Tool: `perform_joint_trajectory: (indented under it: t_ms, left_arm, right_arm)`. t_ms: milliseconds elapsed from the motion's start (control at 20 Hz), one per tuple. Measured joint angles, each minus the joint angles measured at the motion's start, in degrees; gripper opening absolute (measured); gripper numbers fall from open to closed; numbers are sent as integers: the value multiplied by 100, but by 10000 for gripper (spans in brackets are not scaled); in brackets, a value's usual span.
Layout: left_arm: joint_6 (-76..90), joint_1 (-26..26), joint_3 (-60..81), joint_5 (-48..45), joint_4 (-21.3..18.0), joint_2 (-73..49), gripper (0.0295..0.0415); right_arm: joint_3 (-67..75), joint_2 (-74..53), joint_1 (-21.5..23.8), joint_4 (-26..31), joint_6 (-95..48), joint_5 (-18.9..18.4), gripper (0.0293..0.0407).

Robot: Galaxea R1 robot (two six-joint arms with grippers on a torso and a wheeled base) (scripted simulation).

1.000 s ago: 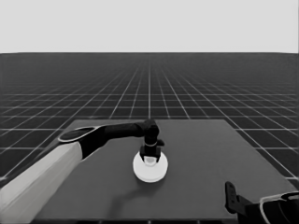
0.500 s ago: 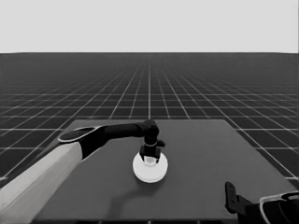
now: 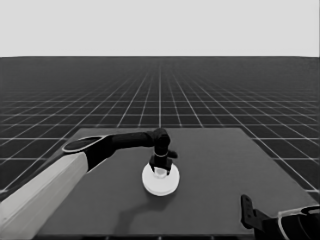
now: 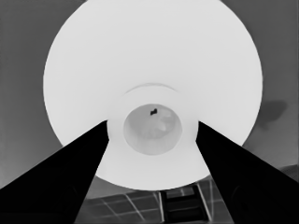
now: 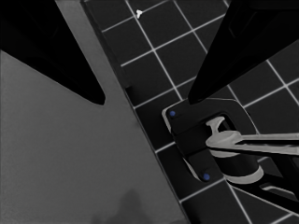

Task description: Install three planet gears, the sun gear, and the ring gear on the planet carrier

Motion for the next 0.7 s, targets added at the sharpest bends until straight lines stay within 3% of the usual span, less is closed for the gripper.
perform_joint_trajectory:
  t_ms: [700]
  left_arm:
    - [700,1,0,1,0,-1,348]
  right_arm:
    - [0,0,0,0,0,0,385]
